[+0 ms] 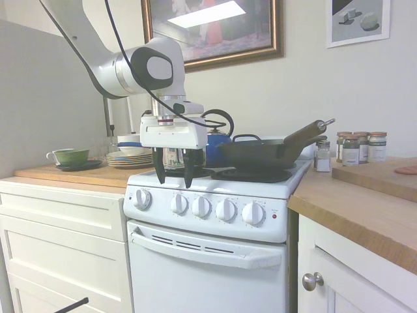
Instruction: Turn on the stove on the bottom left
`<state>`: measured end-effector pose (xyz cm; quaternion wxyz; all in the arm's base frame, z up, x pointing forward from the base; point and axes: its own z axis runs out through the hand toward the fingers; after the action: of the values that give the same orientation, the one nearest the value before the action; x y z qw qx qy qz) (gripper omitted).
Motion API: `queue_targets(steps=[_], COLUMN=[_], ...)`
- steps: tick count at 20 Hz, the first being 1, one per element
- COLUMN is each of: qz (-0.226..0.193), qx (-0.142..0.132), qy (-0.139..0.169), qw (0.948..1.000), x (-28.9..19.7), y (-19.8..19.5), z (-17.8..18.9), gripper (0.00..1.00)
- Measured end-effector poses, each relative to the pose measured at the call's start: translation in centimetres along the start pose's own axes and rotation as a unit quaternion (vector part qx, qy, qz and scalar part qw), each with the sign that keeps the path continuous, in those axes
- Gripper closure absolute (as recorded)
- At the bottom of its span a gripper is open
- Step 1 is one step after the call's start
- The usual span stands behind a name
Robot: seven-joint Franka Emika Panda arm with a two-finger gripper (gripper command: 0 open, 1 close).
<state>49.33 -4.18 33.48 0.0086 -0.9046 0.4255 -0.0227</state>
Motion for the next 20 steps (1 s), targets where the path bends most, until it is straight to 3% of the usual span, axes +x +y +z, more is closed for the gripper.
queue_targets(steps=[20], qz=[-0.001], qx=[-0.01], qy=[-0.006], qw=[0.9999], x=[0.1], y=[0.0], z=[1.5], gripper=[1.0])
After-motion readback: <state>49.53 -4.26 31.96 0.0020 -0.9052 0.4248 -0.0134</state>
